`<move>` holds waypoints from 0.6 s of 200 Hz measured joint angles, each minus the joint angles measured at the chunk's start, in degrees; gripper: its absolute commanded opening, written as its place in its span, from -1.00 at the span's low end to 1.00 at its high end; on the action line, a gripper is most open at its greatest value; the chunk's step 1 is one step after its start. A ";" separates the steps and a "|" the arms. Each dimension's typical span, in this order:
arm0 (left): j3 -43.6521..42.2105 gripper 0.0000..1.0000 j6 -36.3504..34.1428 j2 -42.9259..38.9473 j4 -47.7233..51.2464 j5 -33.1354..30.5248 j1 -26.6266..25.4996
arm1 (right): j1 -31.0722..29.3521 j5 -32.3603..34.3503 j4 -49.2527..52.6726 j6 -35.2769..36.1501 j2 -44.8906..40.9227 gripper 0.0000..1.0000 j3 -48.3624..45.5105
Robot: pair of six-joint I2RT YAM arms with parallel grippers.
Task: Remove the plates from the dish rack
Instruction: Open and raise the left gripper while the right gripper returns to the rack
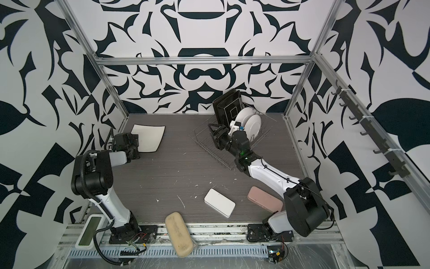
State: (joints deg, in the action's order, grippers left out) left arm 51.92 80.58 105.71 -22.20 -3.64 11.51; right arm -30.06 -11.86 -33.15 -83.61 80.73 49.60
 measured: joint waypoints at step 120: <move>0.00 0.99 -0.87 -2.82 7.93 -1.09 -0.07 | 0.11 0.57 1.29 0.07 -3.34 0.36 -2.56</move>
State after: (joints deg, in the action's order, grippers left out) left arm 51.92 79.70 102.89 -14.26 -4.73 11.44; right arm -29.95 -11.29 -31.86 -83.55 77.38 47.05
